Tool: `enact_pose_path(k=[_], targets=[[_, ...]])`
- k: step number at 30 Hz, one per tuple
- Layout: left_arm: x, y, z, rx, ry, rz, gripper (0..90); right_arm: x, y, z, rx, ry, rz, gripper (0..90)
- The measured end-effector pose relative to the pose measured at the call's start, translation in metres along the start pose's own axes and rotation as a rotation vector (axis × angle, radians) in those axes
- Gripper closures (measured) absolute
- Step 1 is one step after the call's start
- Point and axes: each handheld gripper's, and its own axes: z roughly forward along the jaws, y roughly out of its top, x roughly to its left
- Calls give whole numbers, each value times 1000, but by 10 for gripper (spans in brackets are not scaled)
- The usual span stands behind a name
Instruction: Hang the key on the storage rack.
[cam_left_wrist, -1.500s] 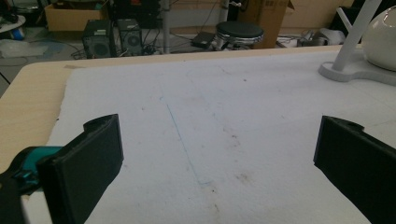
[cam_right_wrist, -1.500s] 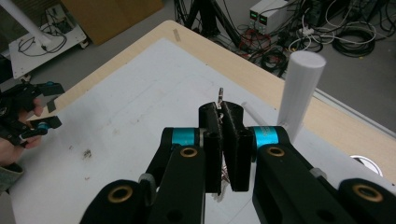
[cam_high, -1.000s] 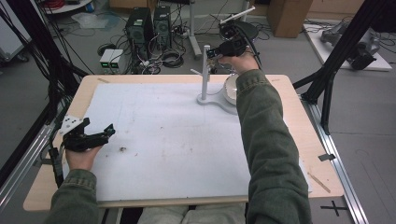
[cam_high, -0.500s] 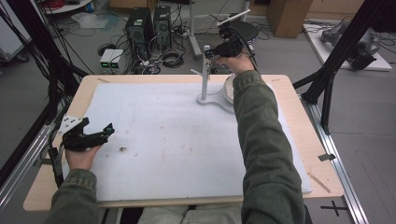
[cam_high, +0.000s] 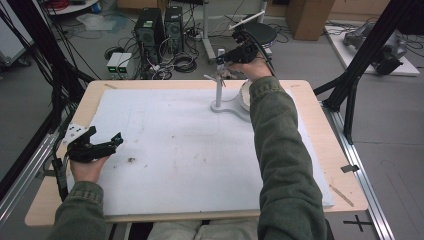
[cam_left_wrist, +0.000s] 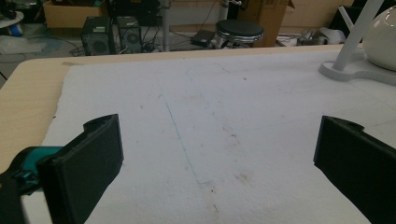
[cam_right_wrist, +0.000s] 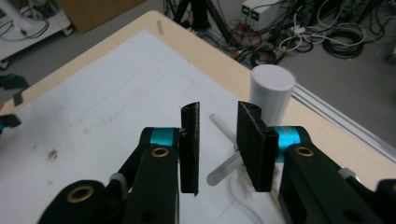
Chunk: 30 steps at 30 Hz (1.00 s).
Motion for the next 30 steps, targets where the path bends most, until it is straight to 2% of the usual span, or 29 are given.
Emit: enact_pose_path(k=[4, 8, 10, 11, 12, 13, 15, 18, 19, 21, 24, 30], targets=[[0, 0, -1, -8, 8, -10, 19, 4, -4, -7, 15, 8, 16, 596], [1, 1, -1, -8, 5, -12, 19, 6, -16, -14, 5, 6, 45, 431], [0, 1, -1, -11, 2, -11, 19, 5, -20, -16, 30, -10, 68, 361], [0, 1, -1, -12, 2, -11, 19, 5, -22, -17, 38, -35, 78, 290], [0, 1, -1, -11, 2, -10, 19, 6, -22, -18, 33, -56, 90, 220], [0, 1, -1, -11, 1, -11, 19, 7, -23, -20, 10, -86, 108, 181], [0, 1, -1, -10, 0, -12, 19, 9, -26, -24, -25, -113, 125, 110], [0, 1, 0, -10, -3, -16, 19, 11, -31, -25, -27, -132, 128, 93], [0, 1, 0, -9, -6, -14, 19, 11, -36, -25, -12, -160, 133, 28], [0, 1, 0, -8, -8, -13, 19, 12, -42, -26, -2, -177, 130, 27], [0, 1, 0, -6, -10, -13, 19, 11, -49, -30, -20, -165, 128, 5], [-1, 1, 1, -8, -15, -17, 19, 11, -59, -37, -37, -235, 159, 5]])
